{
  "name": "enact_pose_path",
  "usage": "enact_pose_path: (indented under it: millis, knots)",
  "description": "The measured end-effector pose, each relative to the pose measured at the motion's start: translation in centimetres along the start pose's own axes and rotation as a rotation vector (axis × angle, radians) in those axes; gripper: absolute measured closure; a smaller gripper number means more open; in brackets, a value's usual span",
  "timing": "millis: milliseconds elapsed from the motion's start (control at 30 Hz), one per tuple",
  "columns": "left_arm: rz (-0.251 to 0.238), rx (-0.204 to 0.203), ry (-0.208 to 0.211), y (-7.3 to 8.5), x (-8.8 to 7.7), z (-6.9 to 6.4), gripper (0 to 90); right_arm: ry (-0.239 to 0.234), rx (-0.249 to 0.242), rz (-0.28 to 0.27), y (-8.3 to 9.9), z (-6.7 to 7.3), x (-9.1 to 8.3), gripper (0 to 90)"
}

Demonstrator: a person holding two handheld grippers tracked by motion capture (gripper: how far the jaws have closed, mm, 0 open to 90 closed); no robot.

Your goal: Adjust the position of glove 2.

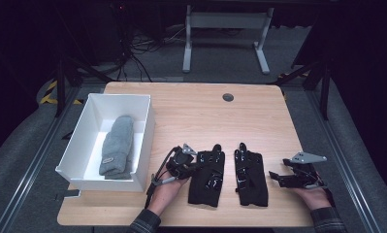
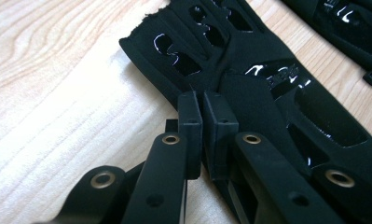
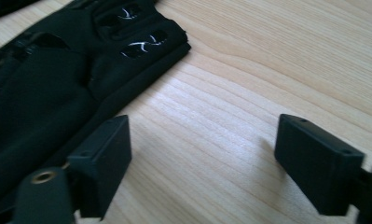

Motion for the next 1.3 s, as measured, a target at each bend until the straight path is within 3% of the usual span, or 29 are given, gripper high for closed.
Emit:
enact_pose_path:
  millis: [133, 233, 400, 533, 667, 933, 1300]
  knots:
    - [-0.012, -0.005, 0.008, -0.1, -0.3, 0.4, 86.8, -0.021, 0.007, 0.001, -0.2, 0.2, 0.0, 28.4]
    - [-0.018, -0.010, 0.004, -0.3, -0.5, 0.8, 86.8, -0.040, -0.002, -0.001, -0.4, 0.5, -0.3, 37.9]
    - [-0.025, -0.026, 0.001, -0.3, -0.7, 1.2, 86.8, -0.120, -0.043, -0.001, -0.8, 1.8, -1.0, 74.0]
    - [-0.030, -0.030, -0.001, -0.4, -0.9, 1.3, 86.8, -0.183, -0.094, 0.024, -0.8, 3.2, -1.0, 90.0]
    - [-0.031, -0.037, -0.001, -0.4, -0.8, 1.4, 86.8, -0.218, -0.121, 0.034, -1.0, 4.1, -0.9, 90.0]
    - [-0.033, -0.041, -0.001, -0.4, -0.9, 1.7, 86.8, -0.223, -0.135, 0.046, -1.3, 4.3, -0.2, 90.0]
    - [-0.048, -0.053, -0.015, -0.8, -0.9, 2.1, 86.8, -0.245, -0.188, 0.049, -2.8, 6.1, 1.5, 90.0]
Point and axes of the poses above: each handheld gripper's, and its own axes: x roughly forward along the jaws, y roughly out of its underside, z roughly to its left, the point moved 4 cm from there along x, roughly forward along the jaws, and after that the axes turned 1 degree about z, right-handed, at the moved point
